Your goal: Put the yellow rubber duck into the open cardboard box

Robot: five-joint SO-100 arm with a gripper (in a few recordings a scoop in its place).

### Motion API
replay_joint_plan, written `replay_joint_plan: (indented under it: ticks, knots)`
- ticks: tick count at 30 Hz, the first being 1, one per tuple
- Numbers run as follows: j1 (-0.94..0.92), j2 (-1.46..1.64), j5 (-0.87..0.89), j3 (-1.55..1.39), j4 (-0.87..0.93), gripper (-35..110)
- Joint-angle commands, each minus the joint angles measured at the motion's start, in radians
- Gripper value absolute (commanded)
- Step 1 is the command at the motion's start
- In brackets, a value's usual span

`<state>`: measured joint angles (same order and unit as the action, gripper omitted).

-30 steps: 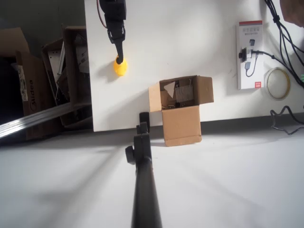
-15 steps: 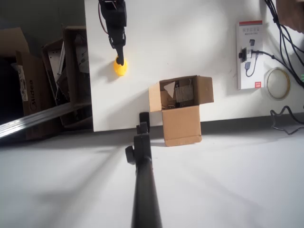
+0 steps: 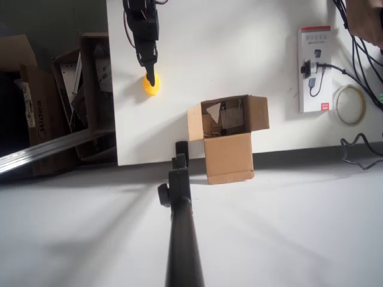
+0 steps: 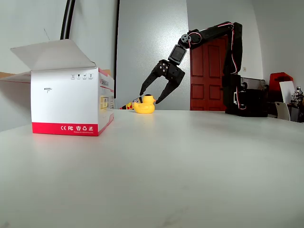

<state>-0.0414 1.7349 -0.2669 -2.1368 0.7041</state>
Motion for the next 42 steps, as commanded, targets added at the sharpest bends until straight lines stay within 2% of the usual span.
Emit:
replay_joint_plan:
  ticks: [1,27,36,42]
  knots:
    - [0.000,-0.005,0.003,0.046,-0.014,24]
    - [0.008,0.018,-0.006,0.054,0.014,9]
    - [0.046,0.215,-0.011,0.106,0.167,9]
    - [0.138,0.262,0.002,0.255,0.316,9]
